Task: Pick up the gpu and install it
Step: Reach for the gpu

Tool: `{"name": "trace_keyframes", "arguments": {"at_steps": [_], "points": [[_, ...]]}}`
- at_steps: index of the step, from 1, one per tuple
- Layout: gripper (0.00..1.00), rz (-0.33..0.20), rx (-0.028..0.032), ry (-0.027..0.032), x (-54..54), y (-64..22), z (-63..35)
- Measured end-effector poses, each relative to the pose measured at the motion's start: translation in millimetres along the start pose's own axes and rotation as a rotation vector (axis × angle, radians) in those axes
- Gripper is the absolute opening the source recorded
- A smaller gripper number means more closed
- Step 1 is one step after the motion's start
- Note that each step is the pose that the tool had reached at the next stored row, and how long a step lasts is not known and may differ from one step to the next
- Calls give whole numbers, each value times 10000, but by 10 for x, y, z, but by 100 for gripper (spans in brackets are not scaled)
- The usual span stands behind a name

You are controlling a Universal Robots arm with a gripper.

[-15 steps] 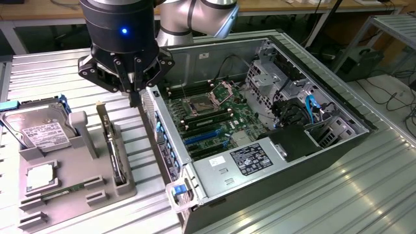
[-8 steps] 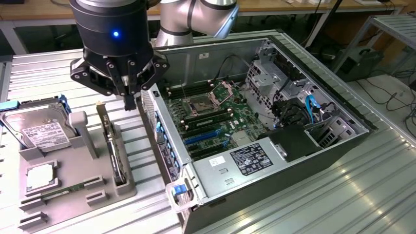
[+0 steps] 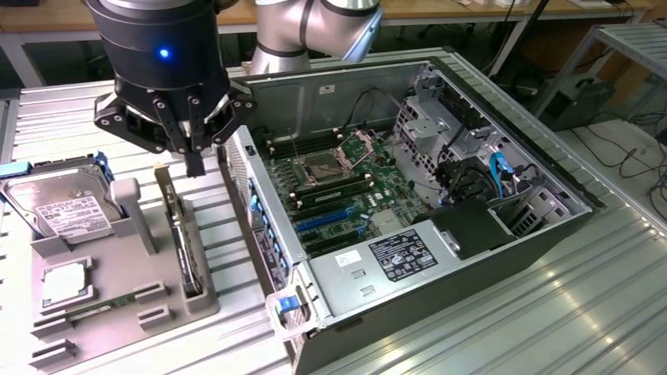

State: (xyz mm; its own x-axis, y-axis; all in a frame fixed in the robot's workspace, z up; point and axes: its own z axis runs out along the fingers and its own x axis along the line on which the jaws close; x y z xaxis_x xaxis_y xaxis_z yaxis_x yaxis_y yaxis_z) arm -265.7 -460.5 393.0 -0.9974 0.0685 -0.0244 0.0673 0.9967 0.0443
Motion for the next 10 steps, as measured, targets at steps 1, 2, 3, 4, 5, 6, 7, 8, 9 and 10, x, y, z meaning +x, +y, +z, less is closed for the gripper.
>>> {"name": "trace_keyframes", "arguments": {"at_steps": [1, 2, 3, 4, 5, 6, 7, 8, 9, 10], "points": [[11, -1, 0, 0, 8, 13, 1], [11, -1, -1, -1, 17, 27, 3], [11, -2, 0, 0, 28, 39, 3], [11, -2, -1, 0, 37, 47, 4], [11, -2, -1, -1, 45, 51, 5], [11, -2, 0, 0, 55, 54, 5], [11, -3, -1, 0, 75, 56, 6], [11, -4, 0, 0, 99, 56, 6], [11, -5, -1, 0, 124, 56, 7], [11, -7, -1, 0, 143, 59, 7]]}}
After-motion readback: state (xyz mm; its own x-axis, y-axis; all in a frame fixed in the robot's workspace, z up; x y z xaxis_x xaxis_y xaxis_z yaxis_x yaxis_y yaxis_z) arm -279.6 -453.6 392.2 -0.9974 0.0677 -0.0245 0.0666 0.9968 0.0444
